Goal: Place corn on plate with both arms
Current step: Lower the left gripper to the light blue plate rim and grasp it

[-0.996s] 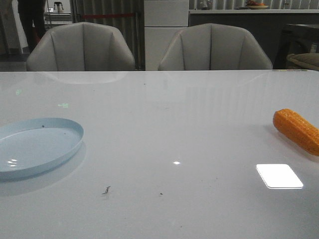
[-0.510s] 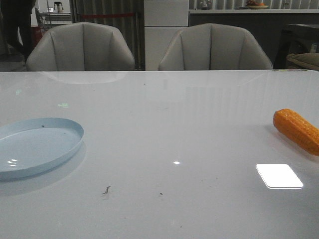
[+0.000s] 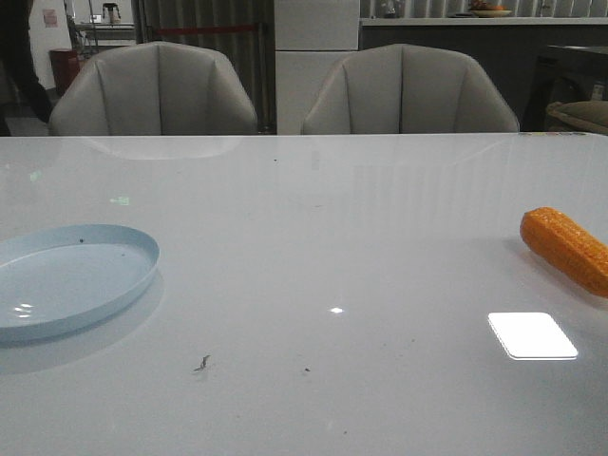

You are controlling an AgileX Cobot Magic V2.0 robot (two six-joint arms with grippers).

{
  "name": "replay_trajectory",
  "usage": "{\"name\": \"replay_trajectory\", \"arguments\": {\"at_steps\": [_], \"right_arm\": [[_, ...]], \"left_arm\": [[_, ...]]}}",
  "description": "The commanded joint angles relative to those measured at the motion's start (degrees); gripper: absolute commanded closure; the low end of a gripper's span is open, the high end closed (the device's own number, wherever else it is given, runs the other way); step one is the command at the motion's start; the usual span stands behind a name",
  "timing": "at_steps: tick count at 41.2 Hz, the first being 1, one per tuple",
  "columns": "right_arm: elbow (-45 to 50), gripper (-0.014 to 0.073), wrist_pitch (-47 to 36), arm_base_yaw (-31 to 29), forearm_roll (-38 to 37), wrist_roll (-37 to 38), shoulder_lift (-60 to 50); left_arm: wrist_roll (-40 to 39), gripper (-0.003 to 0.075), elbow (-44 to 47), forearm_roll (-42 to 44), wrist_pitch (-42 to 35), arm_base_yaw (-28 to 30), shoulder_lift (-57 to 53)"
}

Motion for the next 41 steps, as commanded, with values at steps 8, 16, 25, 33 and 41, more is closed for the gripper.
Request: {"name": "replay_trajectory", "arguments": {"at_steps": [8,16,25,33,41], "right_arm": [[-1.7,0.0086,-2.8,-0.1,1.7,-0.3,0.2],[-5.9,0.0086,-0.4,-0.2,1.7,-0.3,6.3],[-13.7,0.0086,6.4,-0.2,1.7,-0.3,16.0],[-16.6,0.0086,6.4,-0.2,1.7,-0.3,20.9],[-16.9,0.0086,6.5,-0.2,1.7,-0.3,22.0]], "left_arm": [[-0.5,0.0321,-17.4,-0.7,12.8,2.0,17.0],[-0.5,0.0346,-20.8,-1.7,15.7,2.0,26.2],[0.0,0.0381,-20.9,-1.7,15.0,2.0,30.4],[0.0,0.0410,-20.9,-1.7,13.1,2.0,32.1],[0.0,0.0410,-20.9,-2.5,11.7,2.0,33.2]]}}
